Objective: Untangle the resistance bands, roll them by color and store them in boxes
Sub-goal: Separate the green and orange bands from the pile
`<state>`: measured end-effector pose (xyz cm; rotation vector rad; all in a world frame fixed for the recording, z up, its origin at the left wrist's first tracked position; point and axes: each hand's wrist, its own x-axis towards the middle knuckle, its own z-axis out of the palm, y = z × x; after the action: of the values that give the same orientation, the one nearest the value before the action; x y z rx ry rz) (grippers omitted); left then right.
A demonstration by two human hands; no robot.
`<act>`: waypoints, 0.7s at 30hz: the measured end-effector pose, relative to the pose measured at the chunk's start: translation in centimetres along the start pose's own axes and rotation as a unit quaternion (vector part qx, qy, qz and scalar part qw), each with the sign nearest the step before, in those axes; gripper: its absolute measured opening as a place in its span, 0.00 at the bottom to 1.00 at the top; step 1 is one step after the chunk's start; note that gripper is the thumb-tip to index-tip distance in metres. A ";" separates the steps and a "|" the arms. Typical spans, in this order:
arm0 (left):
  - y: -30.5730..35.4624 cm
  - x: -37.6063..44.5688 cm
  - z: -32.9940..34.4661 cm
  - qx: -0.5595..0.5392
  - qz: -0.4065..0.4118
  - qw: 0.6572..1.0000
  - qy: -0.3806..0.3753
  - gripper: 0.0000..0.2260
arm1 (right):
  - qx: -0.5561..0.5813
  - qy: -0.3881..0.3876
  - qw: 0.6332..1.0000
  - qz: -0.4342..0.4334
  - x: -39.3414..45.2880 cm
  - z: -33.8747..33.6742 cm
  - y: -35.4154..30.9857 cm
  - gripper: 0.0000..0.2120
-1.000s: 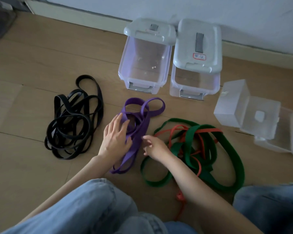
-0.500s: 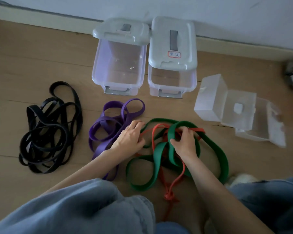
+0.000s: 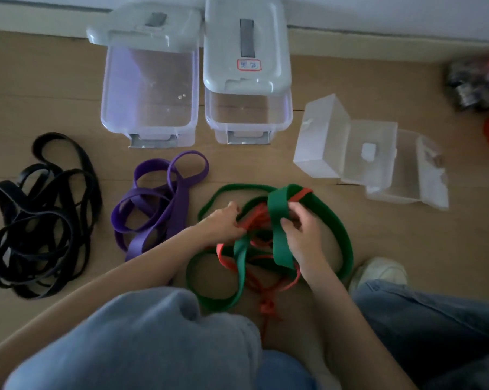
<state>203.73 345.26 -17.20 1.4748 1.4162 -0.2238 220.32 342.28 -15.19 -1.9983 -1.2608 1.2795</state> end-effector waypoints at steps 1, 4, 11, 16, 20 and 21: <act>0.5 -0.6 -0.7 0.003 0.017 1.000 -0.019 0.18 | -0.028 0.021 0.999 -0.007 0.3 -1.0 -0.5 0.15; 2.4 -3.6 -5.2 -0.026 0.060 0.997 -0.039 0.12 | -0.042 -0.023 0.999 -0.018 1.4 -2.7 -3.4 0.14; 9.1 -11.1 -13.8 0.055 0.078 0.984 -0.147 0.08 | 0.017 -0.227 0.972 0.062 -0.7 -7.4 -10.9 0.07; 15.1 -13.5 -12.9 0.256 0.106 0.961 0.008 0.34 | 0.167 -0.346 0.922 -0.042 -4.7 -12.9 -15.7 0.10; 15.8 -15.1 -9.9 0.252 0.101 0.959 0.078 0.36 | 0.307 -0.392 0.858 -0.128 -8.4 -14.6 -18.8 0.11; 15.8 -15.7 -9.5 0.183 0.125 0.971 0.096 0.31 | 0.355 -0.396 0.834 -0.144 -9.2 -14.8 -19.5 0.14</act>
<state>207.46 346.07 6.72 2.0074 1.3727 -0.1943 223.09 345.07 10.64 -0.7182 -1.0716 2.1030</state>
